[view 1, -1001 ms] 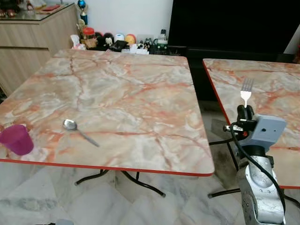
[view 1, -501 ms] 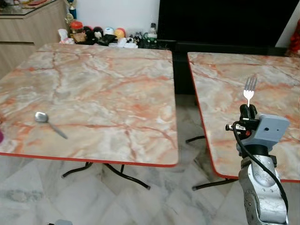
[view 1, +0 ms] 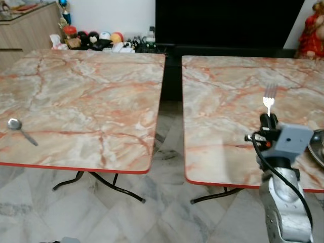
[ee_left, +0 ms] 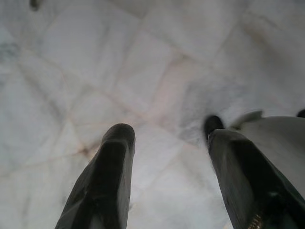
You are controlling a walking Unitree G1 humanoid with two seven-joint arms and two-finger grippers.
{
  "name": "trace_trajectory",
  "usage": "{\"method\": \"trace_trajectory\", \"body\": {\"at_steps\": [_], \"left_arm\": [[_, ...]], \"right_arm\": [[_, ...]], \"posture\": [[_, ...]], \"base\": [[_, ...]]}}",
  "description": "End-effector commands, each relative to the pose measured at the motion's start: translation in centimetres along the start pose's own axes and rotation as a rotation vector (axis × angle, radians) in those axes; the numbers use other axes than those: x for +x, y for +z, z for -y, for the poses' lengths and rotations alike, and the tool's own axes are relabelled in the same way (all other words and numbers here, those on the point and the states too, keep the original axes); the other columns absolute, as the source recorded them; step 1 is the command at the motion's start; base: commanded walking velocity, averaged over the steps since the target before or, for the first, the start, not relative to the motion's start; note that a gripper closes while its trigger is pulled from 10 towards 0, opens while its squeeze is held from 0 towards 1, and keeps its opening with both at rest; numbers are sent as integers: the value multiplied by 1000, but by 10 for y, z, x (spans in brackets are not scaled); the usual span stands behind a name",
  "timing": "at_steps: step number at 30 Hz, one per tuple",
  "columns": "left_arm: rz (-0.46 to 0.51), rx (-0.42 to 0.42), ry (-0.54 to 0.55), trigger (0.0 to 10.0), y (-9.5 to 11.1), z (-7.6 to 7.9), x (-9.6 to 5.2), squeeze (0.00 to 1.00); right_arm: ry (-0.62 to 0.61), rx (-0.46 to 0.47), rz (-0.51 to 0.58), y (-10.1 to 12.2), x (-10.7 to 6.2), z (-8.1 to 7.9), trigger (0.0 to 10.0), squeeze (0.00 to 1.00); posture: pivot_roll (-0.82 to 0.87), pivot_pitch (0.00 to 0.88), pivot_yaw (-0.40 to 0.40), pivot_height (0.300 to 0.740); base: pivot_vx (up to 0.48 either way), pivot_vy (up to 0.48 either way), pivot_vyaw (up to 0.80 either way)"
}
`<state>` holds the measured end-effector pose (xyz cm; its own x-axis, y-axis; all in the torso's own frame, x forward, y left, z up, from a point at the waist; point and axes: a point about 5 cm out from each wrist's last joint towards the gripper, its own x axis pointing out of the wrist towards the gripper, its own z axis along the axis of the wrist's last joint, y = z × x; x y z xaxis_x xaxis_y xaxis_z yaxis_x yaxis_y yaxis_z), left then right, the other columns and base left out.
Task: Setting the table
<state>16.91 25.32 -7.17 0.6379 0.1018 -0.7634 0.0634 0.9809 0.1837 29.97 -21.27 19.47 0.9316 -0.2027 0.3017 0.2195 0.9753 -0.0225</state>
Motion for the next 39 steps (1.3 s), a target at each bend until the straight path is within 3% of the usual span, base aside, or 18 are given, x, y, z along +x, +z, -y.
{"method": "trace_trajectory", "body": {"at_steps": [1, 39], "left_arm": [[-29, 32, 4, 10000, -7, -5, -2, 0], [-29, 19, -4, 10000, -7, -1, -2, 0]], "right_arm": [[17, 6, 19, 5, 1, -5, 10000, 0], [4, -2, 17, 7, 2, 0, 10000, 0]], "posture": [[6, 106, -1, 740], [1, 134, -8, 740]], "base": [[0, -334, 0], [0, -331, 0]]}}
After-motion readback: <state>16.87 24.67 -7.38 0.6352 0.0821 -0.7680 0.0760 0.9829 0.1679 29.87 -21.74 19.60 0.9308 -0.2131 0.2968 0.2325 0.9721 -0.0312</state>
